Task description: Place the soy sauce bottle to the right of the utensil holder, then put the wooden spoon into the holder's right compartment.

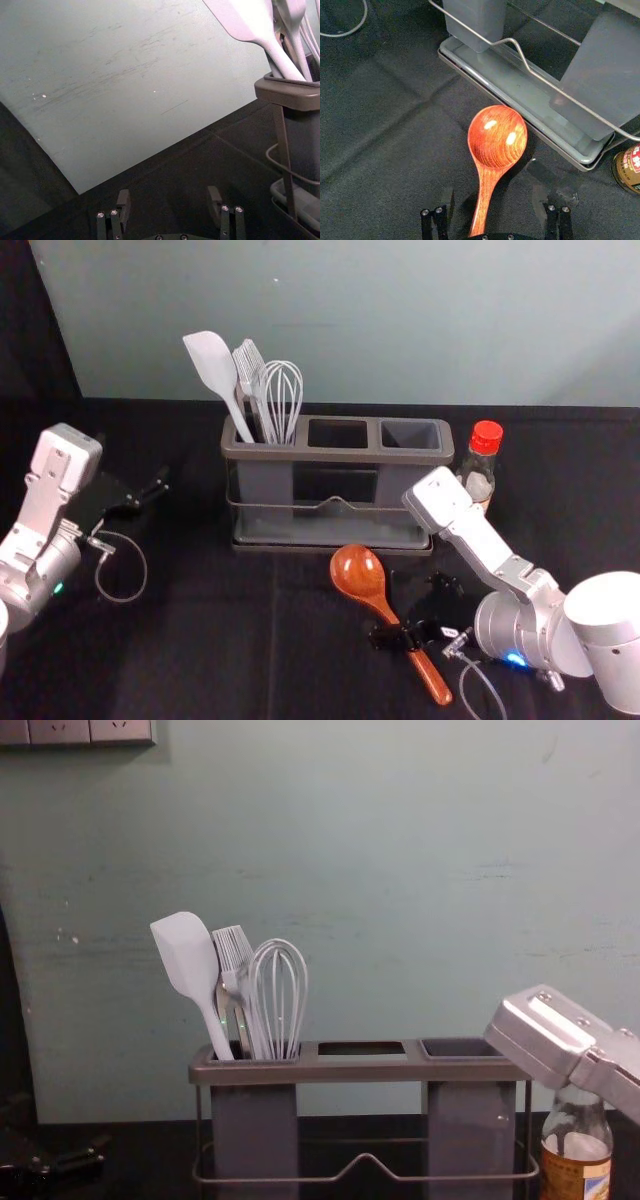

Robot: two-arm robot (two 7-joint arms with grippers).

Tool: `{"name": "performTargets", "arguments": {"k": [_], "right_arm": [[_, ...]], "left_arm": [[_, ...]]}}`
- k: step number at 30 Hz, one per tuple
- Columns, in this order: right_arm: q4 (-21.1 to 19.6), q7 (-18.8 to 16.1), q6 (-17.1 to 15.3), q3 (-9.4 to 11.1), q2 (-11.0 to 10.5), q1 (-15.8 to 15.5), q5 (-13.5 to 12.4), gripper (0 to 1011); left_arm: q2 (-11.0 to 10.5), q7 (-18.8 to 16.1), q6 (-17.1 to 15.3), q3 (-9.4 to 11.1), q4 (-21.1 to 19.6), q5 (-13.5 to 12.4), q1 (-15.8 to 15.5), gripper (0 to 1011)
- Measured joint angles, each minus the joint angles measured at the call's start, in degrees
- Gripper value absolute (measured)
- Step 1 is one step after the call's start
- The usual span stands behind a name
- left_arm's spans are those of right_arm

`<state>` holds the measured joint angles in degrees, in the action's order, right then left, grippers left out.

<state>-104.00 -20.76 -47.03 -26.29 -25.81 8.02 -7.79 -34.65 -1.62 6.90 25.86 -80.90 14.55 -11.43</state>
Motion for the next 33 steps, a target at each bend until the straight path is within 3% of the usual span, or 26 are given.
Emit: {"name": "performTargets", "arguments": {"k": [12, 24, 27, 33], "right_arm": [[0.94, -1.39, 0.1, 0.27, 0.87, -0.02, 1.44, 995], [1.27, -2.41, 0.08, 0.83, 1.65, -0.38, 2.49, 707], [1.18, -2.77, 0.07, 0.89, 1.73, -0.49, 2.88, 568], [1.08, -3.46, 0.18, 1.11, 1.93, -0.84, 3.68, 390]], "left_arm": [[0.0, 0.0, 0.0, 0.0, 0.0, 0.0, 0.0, 1005], [0.0, 0.0, 0.0, 0.0, 0.0, 0.0, 0.0, 1005], [0.0, 0.0, 0.0, 0.0, 0.0, 0.0, 0.0, 1005], [0.0, 0.0, 0.0, 0.0, 0.0, 0.0, 0.0, 1005]]}}
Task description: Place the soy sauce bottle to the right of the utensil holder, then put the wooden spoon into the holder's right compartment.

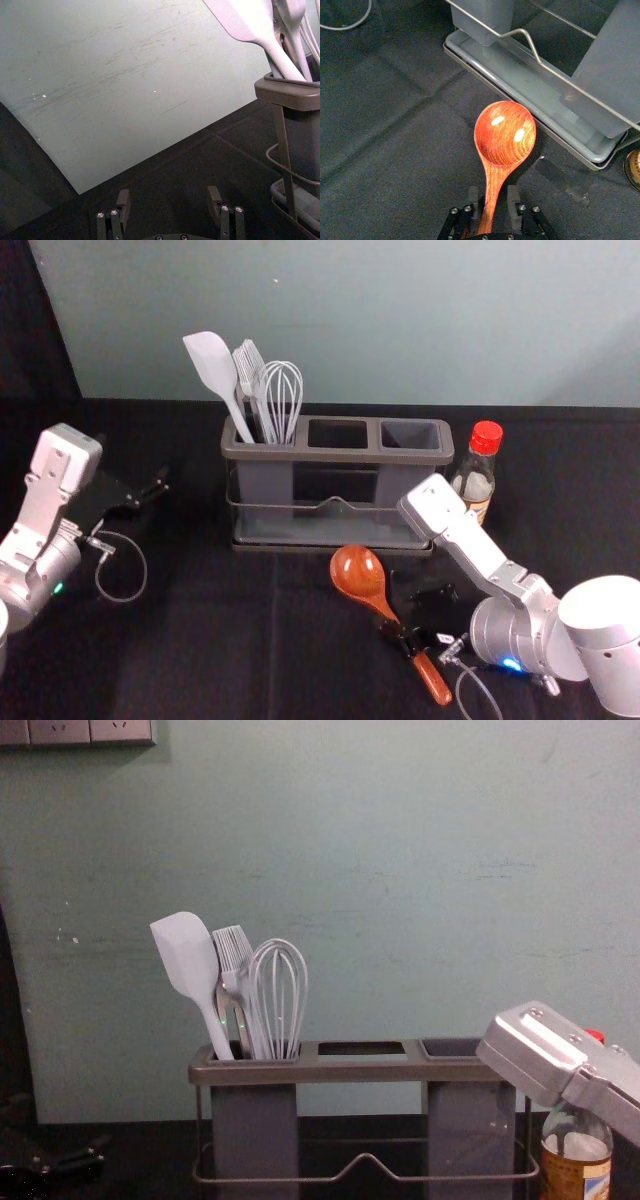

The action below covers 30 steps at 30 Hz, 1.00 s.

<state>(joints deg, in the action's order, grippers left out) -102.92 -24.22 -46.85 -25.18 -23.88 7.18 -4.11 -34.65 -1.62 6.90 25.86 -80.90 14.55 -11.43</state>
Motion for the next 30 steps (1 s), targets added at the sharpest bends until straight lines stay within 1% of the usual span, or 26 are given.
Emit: {"name": "performTargets", "arguments": {"k": [1, 2, 4, 5, 9, 21, 26, 30], "right_arm": [[-0.01, -0.08, 0.0, 0.05, 0.06, -0.05, 0.07, 390], [-0.01, -0.13, 0.0, 0.1, 0.11, -0.1, 0.12, 330], [-0.01, -0.27, 0.01, 0.26, 0.25, -0.23, 0.34, 282], [0.0, -0.33, 0.01, 0.32, 0.28, -0.27, 0.43, 224], [0.08, -0.67, 0.05, 0.59, 0.5, -0.45, 0.76, 132], [-0.02, -1.79, 0.22, 1.51, 0.97, -1.03, 1.82, 129], [-2.32, -2.64, 0.29, 2.28, 0.62, -1.91, 1.79, 129], [-5.35, -3.27, 0.32, 3.03, -0.12, -3.16, 1.29, 129]], "left_arm": [[0.0, 0.0, 0.0, 0.0, 0.0, 0.0, 0.0, 1005], [0.0, 0.0, 0.0, 0.0, 0.0, 0.0, 0.0, 1005], [0.0, 0.0, 0.0, 0.0, 0.0, 0.0, 0.0, 1005], [0.0, 0.0, 0.0, 0.0, 0.0, 0.0, 0.0, 1005], [0.0, 0.0, 0.0, 0.0, 0.0, 0.0, 0.0, 1005], [0.0, 0.0, 0.0, 0.0, 0.0, 0.0, 0.0, 1005], [0.0, 0.0, 0.0, 0.0, 0.0, 0.0, 0.0, 1005], [0.0, 0.0, 0.0, 0.0, 0.0, 0.0, 0.0, 1005]]}}
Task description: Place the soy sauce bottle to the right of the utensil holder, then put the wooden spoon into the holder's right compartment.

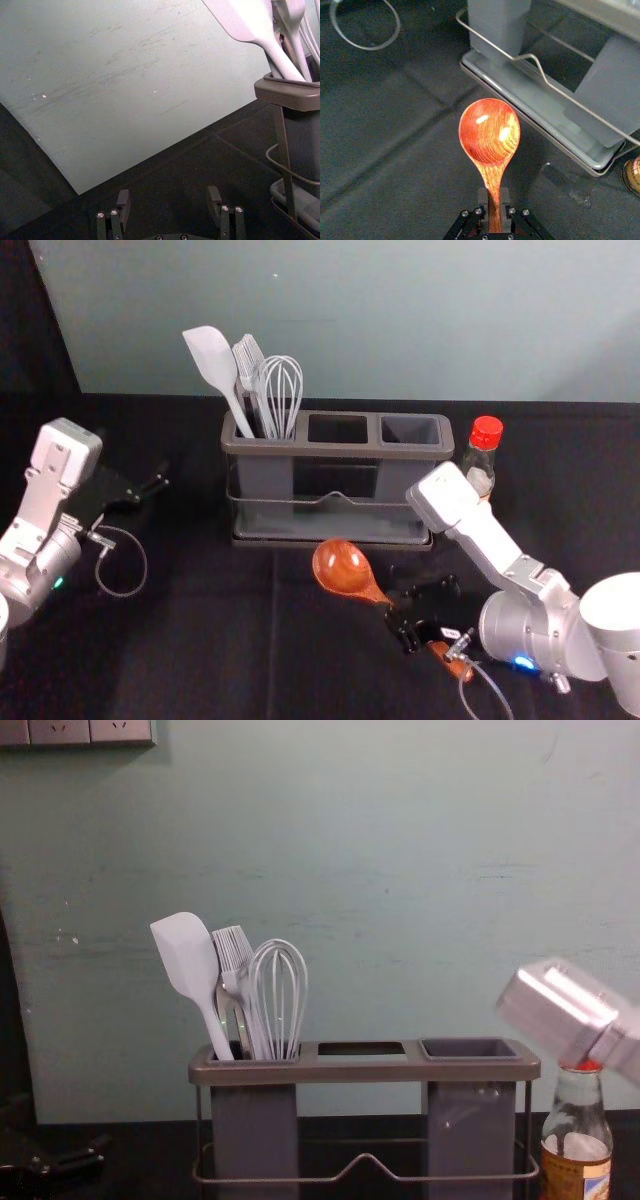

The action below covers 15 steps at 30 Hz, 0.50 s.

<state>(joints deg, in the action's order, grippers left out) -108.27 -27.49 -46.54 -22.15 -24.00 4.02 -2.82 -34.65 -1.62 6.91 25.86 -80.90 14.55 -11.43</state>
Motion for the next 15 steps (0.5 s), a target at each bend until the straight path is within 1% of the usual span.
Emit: {"name": "performTargets", "arguments": {"k": [2, 3, 5, 6, 9, 10, 12, 13, 14, 15], "right_arm": [[-1.48, -0.36, 0.02, 0.38, -0.51, -0.58, -0.39, 129], [-1.48, -0.36, 0.02, 0.38, -0.51, -0.58, -0.39, 129], [-3.47, -0.91, 0.29, 1.17, -1.34, -1.46, -1.27, 129], [-3.47, -0.91, 0.29, 1.17, -1.34, -1.46, -1.27, 127], [-5.55, -1.23, 0.88, 2.26, -2.26, -2.62, -2.43, 129], [-6.68, -1.34, 1.25, 3.11, -2.73, -3.4, -3.1, 129], [-7.69, -1.41, 1.78, 4.11, -3.16, -4.17, -3.95, 129], [-8.65, -1.5, 2.31, 5.24, -3.56, -5.05, -4.8, 129], [-9.08, -1.52, 2.58, 5.79, -3.72, -5.42, -5.22, 129], [-9.82, -1.58, 3.15, 6.81, -4.0, -6.13, -6.02, 129]], "left_arm": [[0.0, 0.0, 0.0, 0.0, 0.0, 0.0, 0.0, 1005], [0.0, 0.0, 0.0, -0.01, 0.0, 0.0, 0.0, 1005], [0.0, 0.0, 0.0, 0.0, 0.0, 0.0, 0.0, 1005], [0.0, 0.0, 0.0, 0.0, 0.0, 0.0, 0.0, 1005], [0.0, 0.0, 0.0, 0.0, 0.0, 0.0, 0.0, 1005], [0.0, 0.0, 0.0, 0.0, 0.0, 0.0, 0.0, 1005], [0.0, 0.0, 0.0, 0.0, 0.0, 0.0, 0.0, 1005], [0.0, 0.0, 0.0, 0.0, 0.0, 0.0, 0.0, 1005], [0.0, 0.0, 0.0, 0.0, 0.0, 0.0, 0.0, 1005], [0.0, 0.0, 0.0, 0.0, 0.0, 0.0, 0.0, 1005]]}}
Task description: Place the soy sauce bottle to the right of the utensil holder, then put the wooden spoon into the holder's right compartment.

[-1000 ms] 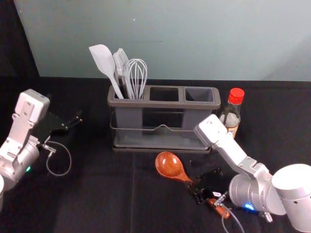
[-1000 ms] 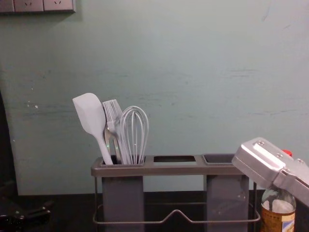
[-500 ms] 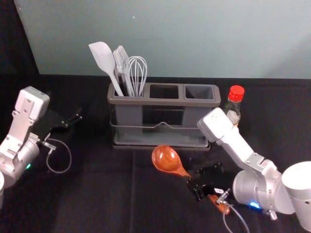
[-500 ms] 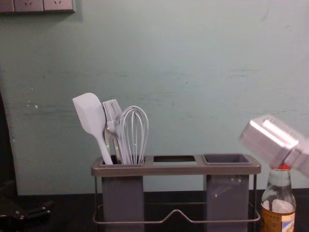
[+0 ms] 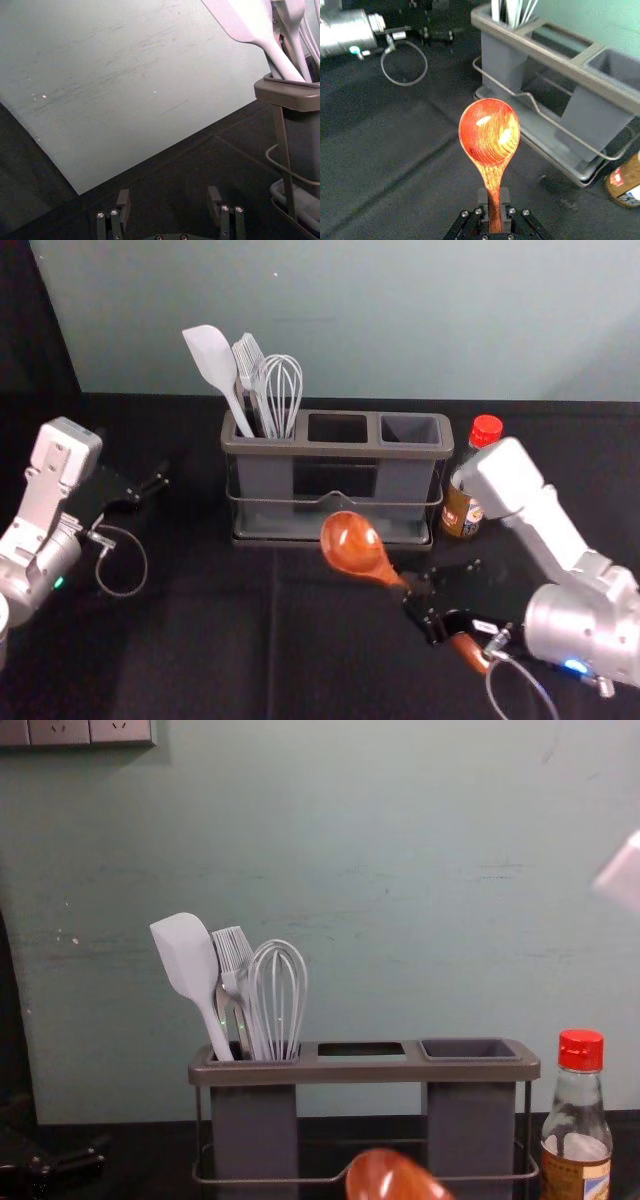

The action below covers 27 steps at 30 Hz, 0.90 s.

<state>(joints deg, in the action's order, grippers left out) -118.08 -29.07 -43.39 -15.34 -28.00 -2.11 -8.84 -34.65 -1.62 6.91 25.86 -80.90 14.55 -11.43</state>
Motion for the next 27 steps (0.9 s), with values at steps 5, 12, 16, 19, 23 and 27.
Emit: {"name": "performTargets", "arguments": {"k": [5, 12, 16, 19, 23, 27], "right_arm": [[-1.88, 0.16, 1.92, 3.11, -0.32, -1.85, -2.13, 129], [-2.67, 0.67, 4.19, 6.35, 0.6, -2.84, -5.17, 127], [-1.92, 1.14, 5.47, 7.63, 2.01, -2.37, -7.37, 127], [-1.16, 1.54, 6.55, 8.09, 3.05, -2.0, -8.64, 129], [0.07, 2.08, 8.45, 8.61, 5.03, -1.39, -10.71, 127], [1.24, 2.58, 10.13, 8.72, 6.47, -0.51, -11.88, 129]], "left_arm": [[0.0, 0.0, 0.0, 0.0, 0.0, 0.0, 0.0, 1005], [0.0, 0.0, 0.0, 0.0, 0.0, 0.0, 0.0, 1005], [0.0, 0.0, 0.0, 0.0, 0.0, 0.0, 0.0, 1005], [0.0, 0.0, 0.0, 0.0, 0.0, 0.0, 0.0, 1005], [0.0, 0.0, 0.0, 0.0, 0.0, 0.0, 0.0, 1005], [0.0, 0.0, 0.0, 0.0, 0.0, 0.0, 0.0, 1005]]}}
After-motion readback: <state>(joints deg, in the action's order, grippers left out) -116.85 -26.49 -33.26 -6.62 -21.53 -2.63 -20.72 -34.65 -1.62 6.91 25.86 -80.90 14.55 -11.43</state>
